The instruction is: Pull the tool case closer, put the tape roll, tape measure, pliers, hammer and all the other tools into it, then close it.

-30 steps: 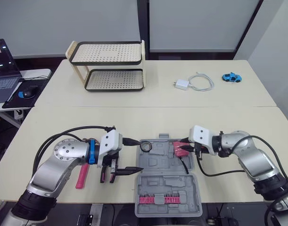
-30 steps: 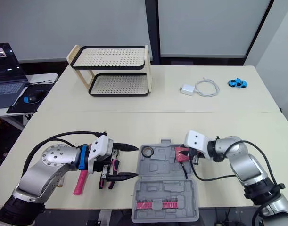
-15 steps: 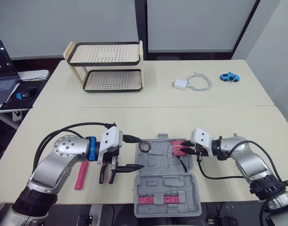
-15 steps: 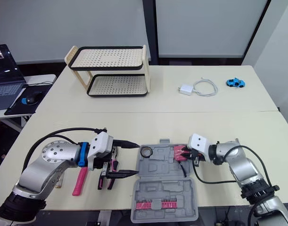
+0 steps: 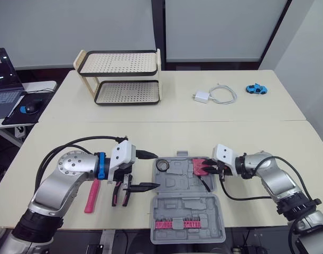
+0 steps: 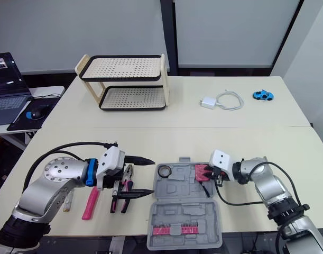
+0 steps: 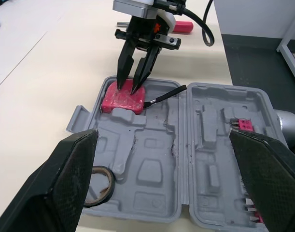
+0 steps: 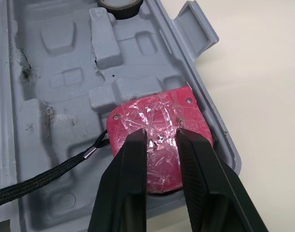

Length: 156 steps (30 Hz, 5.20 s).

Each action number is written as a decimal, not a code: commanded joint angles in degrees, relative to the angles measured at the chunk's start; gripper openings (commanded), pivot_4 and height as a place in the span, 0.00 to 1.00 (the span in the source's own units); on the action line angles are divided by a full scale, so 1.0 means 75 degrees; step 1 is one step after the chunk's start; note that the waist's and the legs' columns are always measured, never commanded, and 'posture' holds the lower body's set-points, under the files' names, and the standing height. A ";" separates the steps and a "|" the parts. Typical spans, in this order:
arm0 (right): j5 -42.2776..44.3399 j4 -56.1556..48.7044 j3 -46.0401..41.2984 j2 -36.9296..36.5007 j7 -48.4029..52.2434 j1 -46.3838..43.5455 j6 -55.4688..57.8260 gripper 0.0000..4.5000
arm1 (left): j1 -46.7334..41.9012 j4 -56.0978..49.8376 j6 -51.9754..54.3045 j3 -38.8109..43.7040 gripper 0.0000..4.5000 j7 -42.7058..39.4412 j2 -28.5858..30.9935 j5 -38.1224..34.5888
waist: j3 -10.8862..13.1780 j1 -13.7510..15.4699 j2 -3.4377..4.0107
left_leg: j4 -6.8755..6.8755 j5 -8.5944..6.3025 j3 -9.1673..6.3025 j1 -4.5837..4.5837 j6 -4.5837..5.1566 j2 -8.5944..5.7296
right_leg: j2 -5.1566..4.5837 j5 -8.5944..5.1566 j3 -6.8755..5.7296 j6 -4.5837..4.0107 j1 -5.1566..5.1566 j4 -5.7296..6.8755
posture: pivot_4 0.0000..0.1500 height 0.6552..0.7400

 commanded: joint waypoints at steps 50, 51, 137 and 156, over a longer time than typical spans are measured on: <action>0.2441 -0.3402 -0.7506 -0.3282 0.0919 0.5656 0.0173 0.99 | 0.4562 0.3742 -0.0517 0.6163 1.00 0.3231 0.0110 -0.0145 | -0.0016 0.0028 -0.0001 | -0.0018 -0.0007 0.0010 0.0009 0.0007 0.0016 | -0.0021 -0.0002 0.0016 0.0001 0.0016 -0.0017 | 1.00 1.00; 0.2301 -0.3232 -0.7441 -0.3467 0.1182 0.5608 -0.0151 0.99 | 0.4844 0.3738 -0.0845 0.6073 1.00 0.2747 0.0334 0.0034 | -0.0016 0.0029 -0.0001 | -0.0018 -0.0008 0.0012 0.0005 0.0007 0.0014 | -0.0023 -0.0002 0.0016 0.0000 0.0015 -0.0023 | 1.00 1.00; 0.4727 -0.4741 -0.2574 -0.4004 0.2059 -0.0417 0.3373 0.99 | 0.3508 -0.2172 0.3367 0.1141 1.00 0.8118 -0.3869 0.1566 | 0.0011 0.0239 -0.0004 | -0.0002 -0.0013 0.0009 -0.0012 0.0015 0.0005 | -0.0024 -0.0003 0.0000 0.0000 0.0013 -0.0031 | 1.00 1.00; 0.4815 -0.4838 -0.2646 -0.4112 0.2016 -0.0492 0.3671 1.00 | 0.2929 -0.1583 0.4275 0.0717 0.86 0.8154 -0.3858 0.1722 | 0.0011 0.0237 -0.0003 | -0.0004 -0.0013 0.0008 -0.0012 0.0015 0.0005 | -0.0024 -0.0003 0.0001 0.0000 0.0010 -0.0032 | 1.00 1.00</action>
